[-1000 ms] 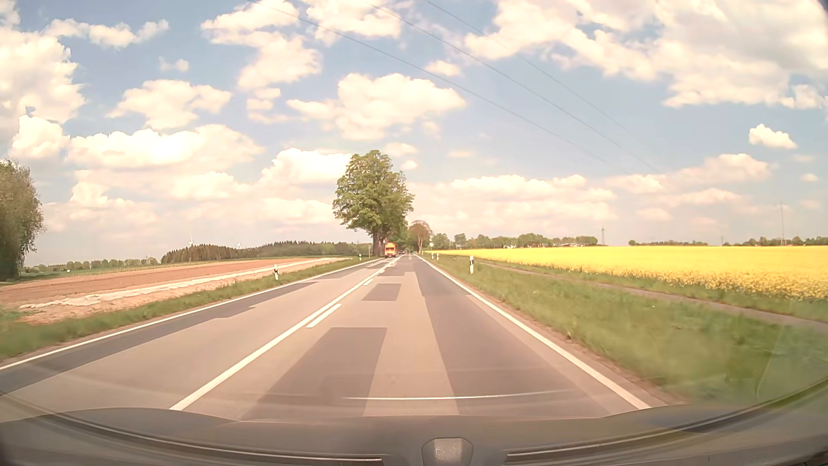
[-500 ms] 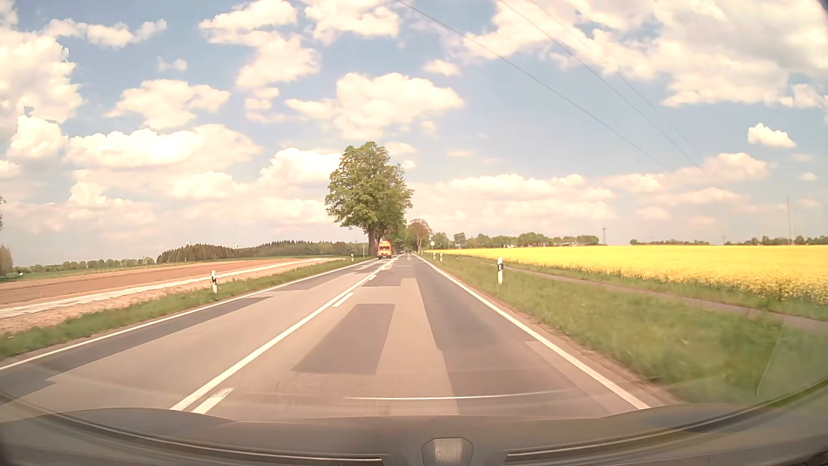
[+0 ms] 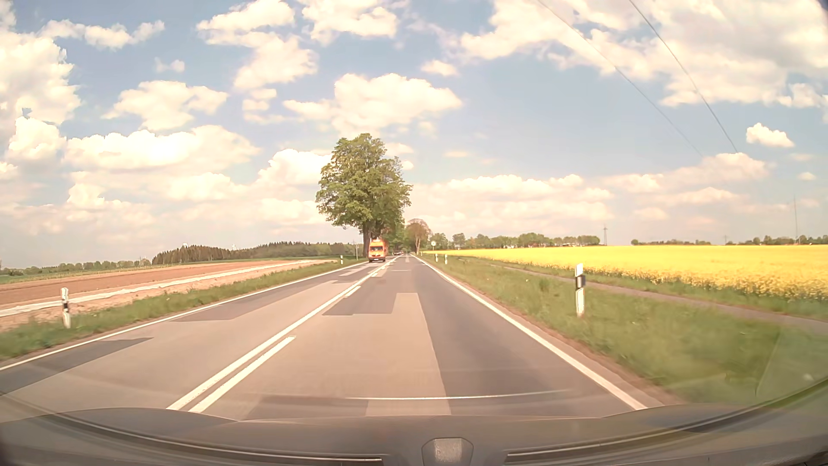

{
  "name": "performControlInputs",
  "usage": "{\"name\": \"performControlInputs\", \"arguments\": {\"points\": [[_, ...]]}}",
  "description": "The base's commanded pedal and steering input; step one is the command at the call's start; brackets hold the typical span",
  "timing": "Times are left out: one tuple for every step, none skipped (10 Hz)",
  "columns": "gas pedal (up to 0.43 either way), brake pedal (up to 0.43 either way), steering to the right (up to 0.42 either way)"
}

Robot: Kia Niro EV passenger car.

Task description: Follow the waypoints while adhering to traffic rules and regulations

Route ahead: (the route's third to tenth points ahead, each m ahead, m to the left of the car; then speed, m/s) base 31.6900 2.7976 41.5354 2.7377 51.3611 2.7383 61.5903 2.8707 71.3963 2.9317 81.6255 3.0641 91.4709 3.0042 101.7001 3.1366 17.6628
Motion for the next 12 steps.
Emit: {"name": "performControlInputs", "arguments": {"points": [[0.15, 0.0, -0.004], [0.15, 0.0, -0.004], [0.15, 0.0, -0.004], [0.15, 0.0, -0.004], [0.15, 0.0, -0.004], [0.15, 0.0, -0.004], [0.15, 0.0, -0.004], [0.15, 0.0, -0.004], [0.15, 0.0, -0.004], [0.15, 0.0, -0.004], [0.15, 0.0, -0.004], [0.15, 0.0, -0.004]]}}
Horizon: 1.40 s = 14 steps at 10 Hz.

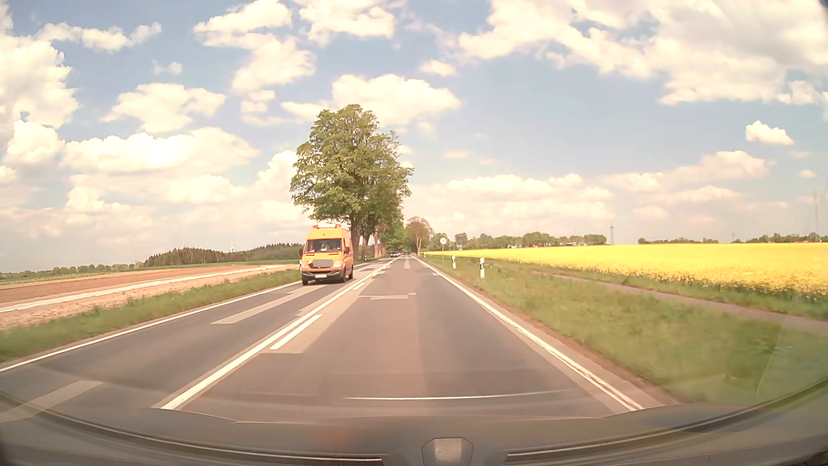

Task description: Follow the waypoints while adhering to traffic rules and regulations

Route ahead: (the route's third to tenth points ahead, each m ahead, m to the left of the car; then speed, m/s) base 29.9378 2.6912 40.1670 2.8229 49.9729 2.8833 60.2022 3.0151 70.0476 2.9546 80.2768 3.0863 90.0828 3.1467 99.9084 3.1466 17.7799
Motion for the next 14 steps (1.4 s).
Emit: {"name": "performControlInputs", "arguments": {"points": [[0.15, 0.0, -0.005], [0.15, 0.0, -0.004], [0.15, 0.0, -0.005], [0.15, 0.0, -0.005], [0.15, 0.0, -0.005], [0.15, 0.0, -0.005], [0.15, 0.0, -0.005], [0.15, 0.0, -0.005], [0.15, 0.0, -0.005], [0.15, 0.0, -0.005], [0.15, 0.0, -0.005], [0.15, 0.0, -0.005], [0.15, 0.0, -0.005], [0.15, 0.0, -0.005]]}}
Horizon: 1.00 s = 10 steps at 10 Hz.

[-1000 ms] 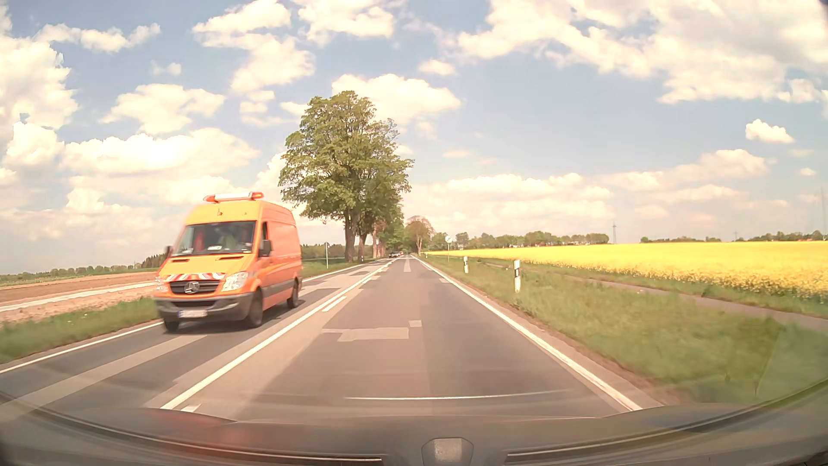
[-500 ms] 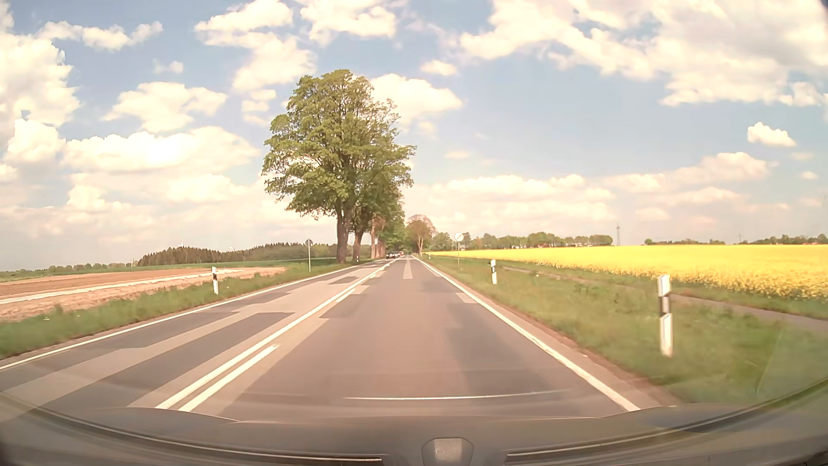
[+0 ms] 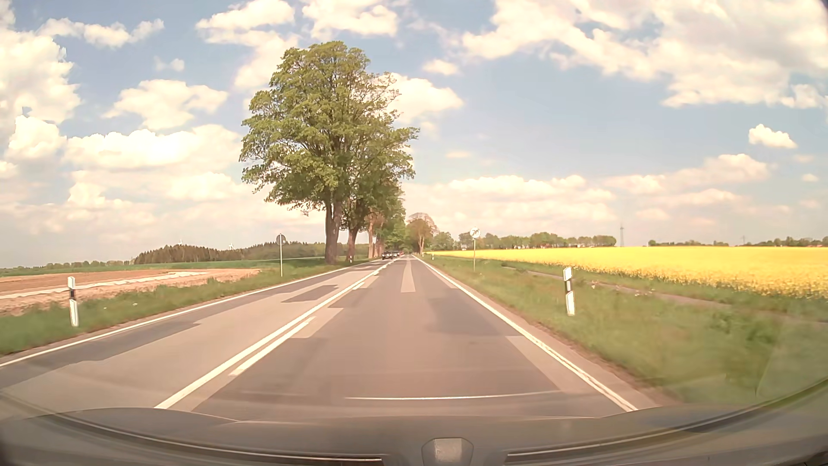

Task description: Follow the waypoints while adhering to traffic rules and regulations

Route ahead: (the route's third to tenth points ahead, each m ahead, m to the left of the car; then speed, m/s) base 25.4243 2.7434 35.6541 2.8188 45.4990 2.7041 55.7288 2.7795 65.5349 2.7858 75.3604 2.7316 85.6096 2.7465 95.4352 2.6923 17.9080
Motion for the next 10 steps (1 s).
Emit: {"name": "performControlInputs", "arguments": {"points": [[0.15, 0.0, -0.004], [0.15, 0.0, -0.003], [0.15, 0.0, -0.003], [0.15, 0.0, -0.003], [0.15, 0.0, -0.003], [0.15, 0.0, -0.003], [0.15, 0.0, -0.003], [0.15, 0.0, -0.003], [0.15, 0.0, -0.003], [0.15, 0.0, -0.003]]}}
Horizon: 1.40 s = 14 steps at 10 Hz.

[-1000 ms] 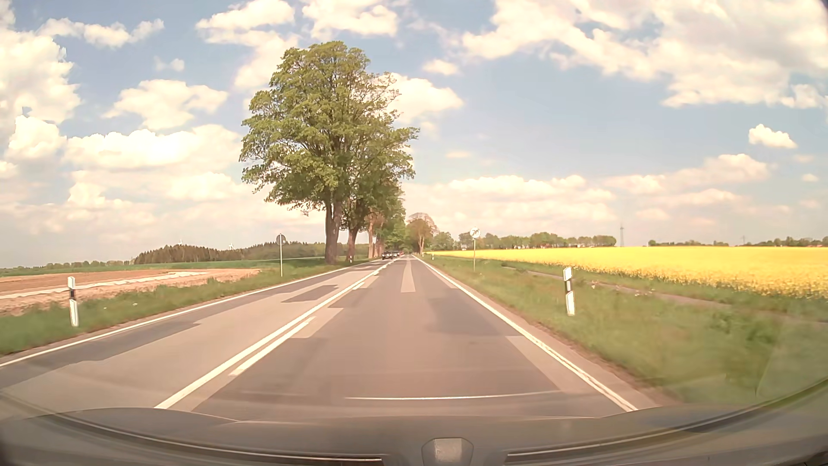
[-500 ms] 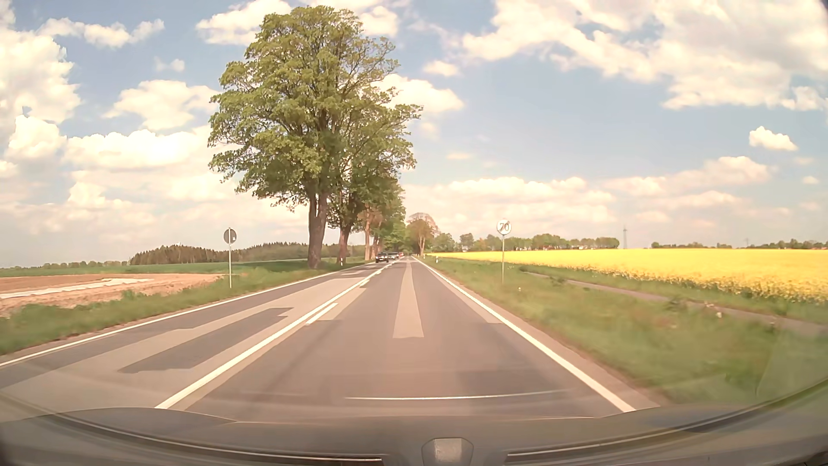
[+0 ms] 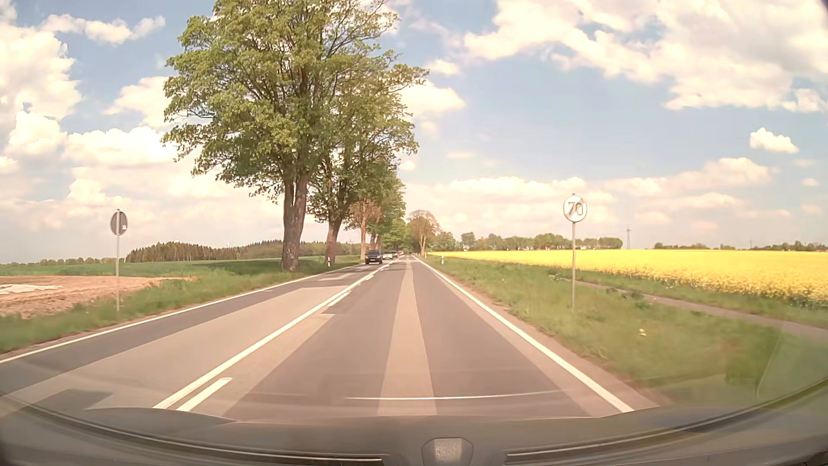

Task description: Follow the waypoints while adhering to traffic rules and regulations

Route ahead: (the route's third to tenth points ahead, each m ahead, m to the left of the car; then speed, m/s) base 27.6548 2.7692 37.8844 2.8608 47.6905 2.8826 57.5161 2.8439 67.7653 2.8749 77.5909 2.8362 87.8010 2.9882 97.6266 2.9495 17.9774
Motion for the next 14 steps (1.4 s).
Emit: {"name": "performControlInputs", "arguments": {"points": [[0.15, 0.0, -0.003], [0.15, 0.0, -0.005], [0.15, 0.0, -0.005], [0.15, 0.0, -0.005], [0.15, 0.0, -0.005], [0.15, 0.0, -0.005], [0.15, 0.0, -0.005], [0.15, 0.0, -0.005], [0.15, 0.0, -0.005], [0.15, 0.0, -0.004], [0.15, 0.0, -0.003], [0.15, 0.0, -0.001], [0.15, 0.0, -0.001], [0.15, 0.0, -0.001]]}}
